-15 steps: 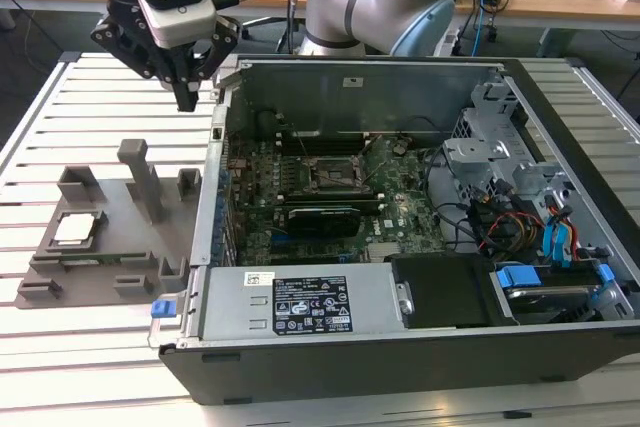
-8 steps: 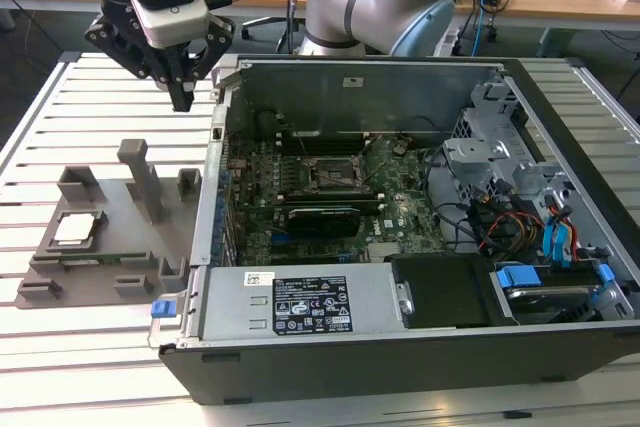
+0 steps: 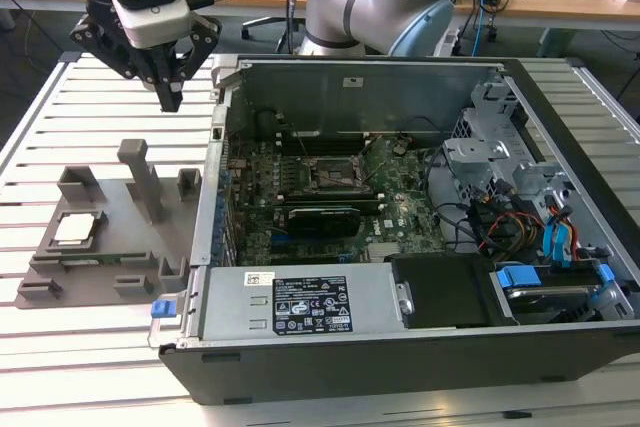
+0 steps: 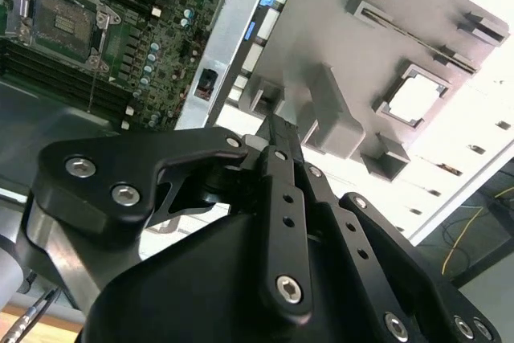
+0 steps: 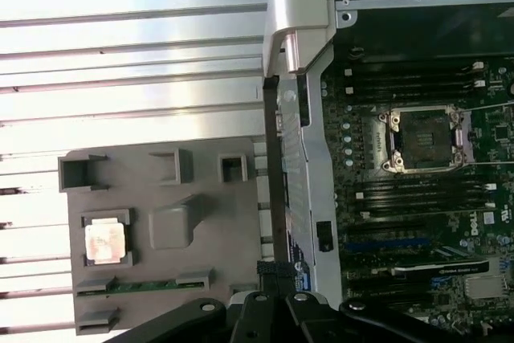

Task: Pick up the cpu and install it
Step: 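Reach for the cpu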

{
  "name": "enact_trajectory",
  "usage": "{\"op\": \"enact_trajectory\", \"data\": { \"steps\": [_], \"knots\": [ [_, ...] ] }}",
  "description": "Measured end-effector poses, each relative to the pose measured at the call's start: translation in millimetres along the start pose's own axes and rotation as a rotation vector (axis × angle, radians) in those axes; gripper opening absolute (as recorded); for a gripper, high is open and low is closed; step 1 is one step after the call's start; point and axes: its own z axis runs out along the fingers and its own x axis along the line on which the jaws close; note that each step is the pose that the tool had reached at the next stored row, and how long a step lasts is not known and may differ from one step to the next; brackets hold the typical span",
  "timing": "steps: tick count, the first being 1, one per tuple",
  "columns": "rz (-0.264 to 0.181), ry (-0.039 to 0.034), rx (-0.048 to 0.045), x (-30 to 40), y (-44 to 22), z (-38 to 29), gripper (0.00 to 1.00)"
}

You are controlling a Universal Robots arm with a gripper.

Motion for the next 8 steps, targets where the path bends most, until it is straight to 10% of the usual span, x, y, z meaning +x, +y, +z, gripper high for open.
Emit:
{"op": "enact_trajectory", "data": {
  "steps": [8],
  "knots": [
    [0.000,-0.0001,-0.0004,4.3,-0.3,-0.1,0.11]
  ]
}}
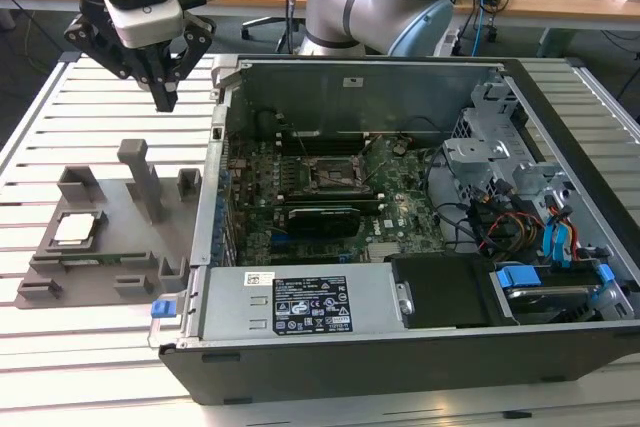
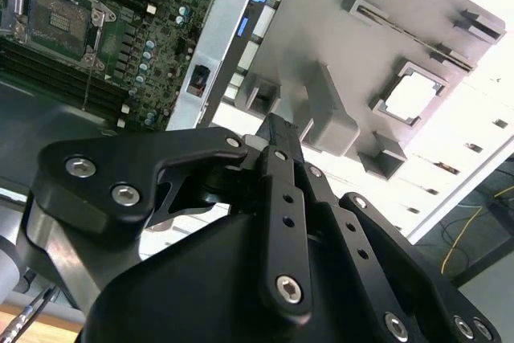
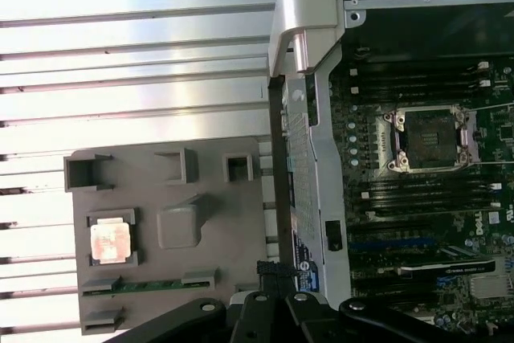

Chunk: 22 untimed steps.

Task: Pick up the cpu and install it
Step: 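Reach for the cpu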

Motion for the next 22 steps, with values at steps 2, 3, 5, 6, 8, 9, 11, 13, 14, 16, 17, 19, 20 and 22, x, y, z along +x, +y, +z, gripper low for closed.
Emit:
{"op": "enact_trajectory", "data": {
  "steps": [2,3,5,6,8,9,11,13,14,16,17,19,20,22],
  "knots": [
    [0.000,0.0000,0.0000,0.4,0.0,0.0,0.11],
    [0.000,0.0001,0.0000,0.8,-0.1,0.0,0.11],
    [0.000,0.0000,0.0000,1.9,-0.1,0.0,0.11],
    [0.000,0.0000,-0.0001,2.3,-0.2,0.0,0.11],
    [0.000,0.0001,0.0000,3.1,-0.2,-0.1,0.11],
    [0.000,0.0000,0.0000,3.5,-0.3,-0.1,0.11],
    [0.000,0.0001,0.0001,4.3,-0.3,-0.1,0.11],
    [0.000,0.0001,0.0000,5.5,-0.4,-0.2,0.11],
    [0.000,0.0000,0.0000,7.4,-0.5,-0.2,0.11],
    [0.000,0.0000,0.0000,12.2,-0.9,-0.3,0.11],
    [0.000,0.0000,-0.0001,13.5,-1.0,-0.3,0.11],
    [0.000,0.0000,0.0000,17.6,-1.3,-0.5,0.11],
    [0.000,0.0001,0.0000,19.8,-1.5,-0.5,0.11],
    [0.000,0.0001,0.0000,23.5,-1.7,-0.6,0.11]
  ]
}}
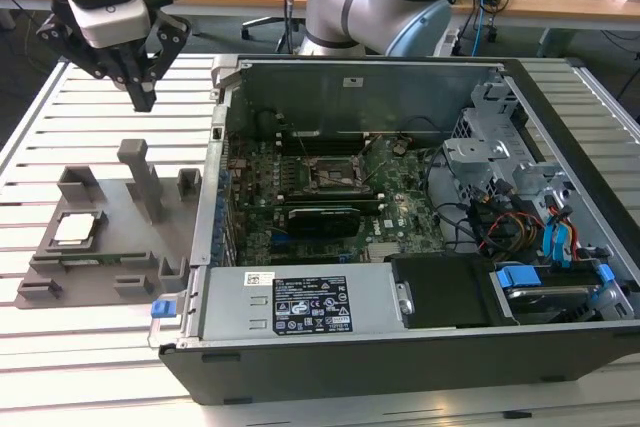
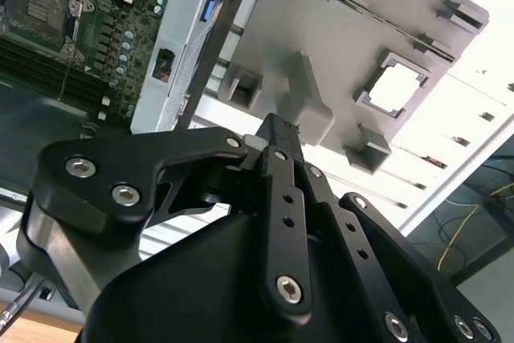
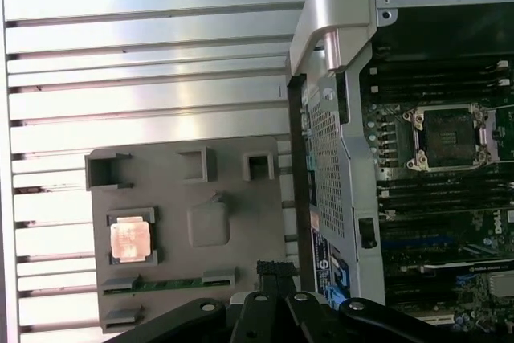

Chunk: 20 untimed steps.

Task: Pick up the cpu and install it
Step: 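Reach for the cpu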

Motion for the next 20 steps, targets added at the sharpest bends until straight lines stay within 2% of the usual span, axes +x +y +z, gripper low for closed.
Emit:
{"op": "enact_trajectory", "data": {
  "steps": [16,20],
  "knots": [
    [0.000,0.0000,0.0000,22.9,-1.7,-0.6,0.11],
    [0.000,-0.0001,0.0000,24.5,-1.8,-0.6,0.11]
  ]
}}
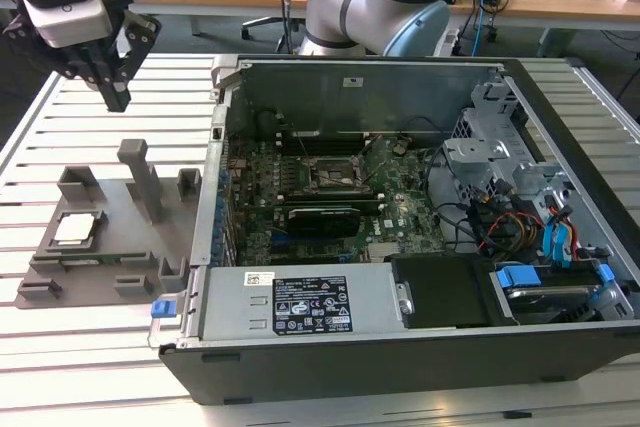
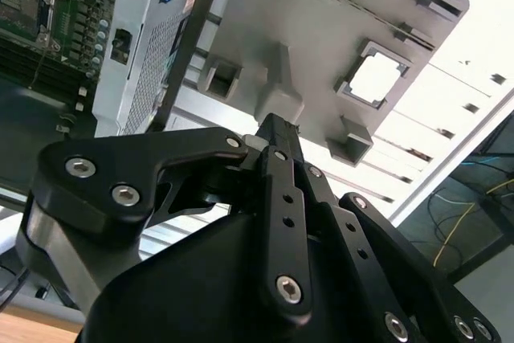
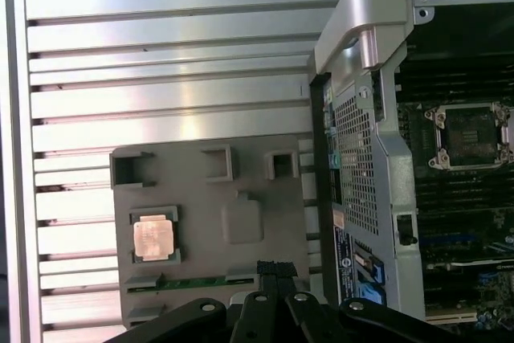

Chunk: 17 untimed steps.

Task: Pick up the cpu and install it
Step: 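Reach for the cpu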

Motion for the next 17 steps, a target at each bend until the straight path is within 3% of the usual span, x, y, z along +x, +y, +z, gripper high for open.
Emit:
{"op": "enact_trajectory", "data": {
  "steps": [17],
  "knots": [
    [0.000,0.0000,0.0000,7.8,-0.6,-0.2,0.11]
  ]
}}
